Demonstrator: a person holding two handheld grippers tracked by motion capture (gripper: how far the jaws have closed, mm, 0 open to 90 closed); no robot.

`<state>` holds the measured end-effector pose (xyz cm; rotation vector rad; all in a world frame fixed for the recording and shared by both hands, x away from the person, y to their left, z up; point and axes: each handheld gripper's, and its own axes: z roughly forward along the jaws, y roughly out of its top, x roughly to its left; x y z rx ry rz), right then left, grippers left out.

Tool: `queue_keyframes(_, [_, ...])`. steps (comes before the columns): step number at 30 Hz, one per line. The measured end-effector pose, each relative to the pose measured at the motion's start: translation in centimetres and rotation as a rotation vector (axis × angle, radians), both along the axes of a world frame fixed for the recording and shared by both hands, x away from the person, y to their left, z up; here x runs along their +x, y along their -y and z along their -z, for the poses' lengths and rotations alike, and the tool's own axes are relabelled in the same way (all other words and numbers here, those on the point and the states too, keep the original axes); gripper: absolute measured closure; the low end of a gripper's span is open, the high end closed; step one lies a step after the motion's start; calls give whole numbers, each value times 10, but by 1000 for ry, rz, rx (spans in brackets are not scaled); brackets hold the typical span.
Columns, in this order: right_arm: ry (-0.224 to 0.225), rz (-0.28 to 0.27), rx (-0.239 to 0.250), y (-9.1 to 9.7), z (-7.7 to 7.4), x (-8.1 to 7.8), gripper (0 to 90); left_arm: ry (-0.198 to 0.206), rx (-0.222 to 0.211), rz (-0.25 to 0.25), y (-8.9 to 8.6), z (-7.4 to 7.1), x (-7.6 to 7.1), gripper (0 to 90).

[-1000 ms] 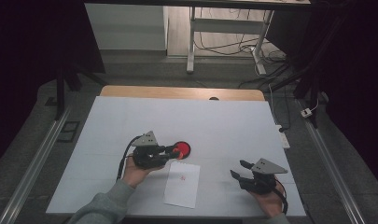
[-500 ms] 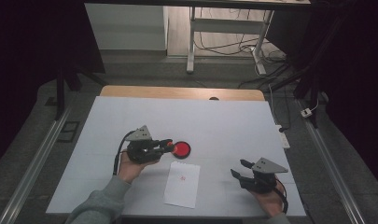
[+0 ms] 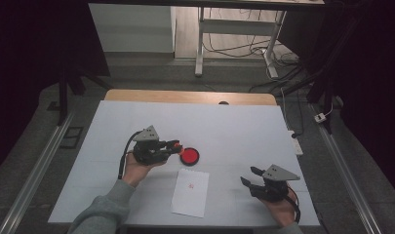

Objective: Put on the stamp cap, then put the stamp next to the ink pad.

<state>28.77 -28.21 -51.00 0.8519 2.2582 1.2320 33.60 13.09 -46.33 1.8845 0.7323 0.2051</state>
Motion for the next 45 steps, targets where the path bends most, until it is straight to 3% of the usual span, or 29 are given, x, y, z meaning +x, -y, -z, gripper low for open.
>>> queue_keyframes(13, [-2,1,-5,0,1,1,421,-9,15,-41,-3,5,17,722])
queue_keyframes(25, [-8,0,-4,-1,2,1,421,-36,36,-82,-7,18,35,721])
queue_keyframes(33, [-9,2,-5,0,2,1,421,-38,62,-85,-1,24,49,721])
queue_keyframes(45, [-11,0,-8,-1,3,2,421,-58,76,-106,-4,34,59,721])
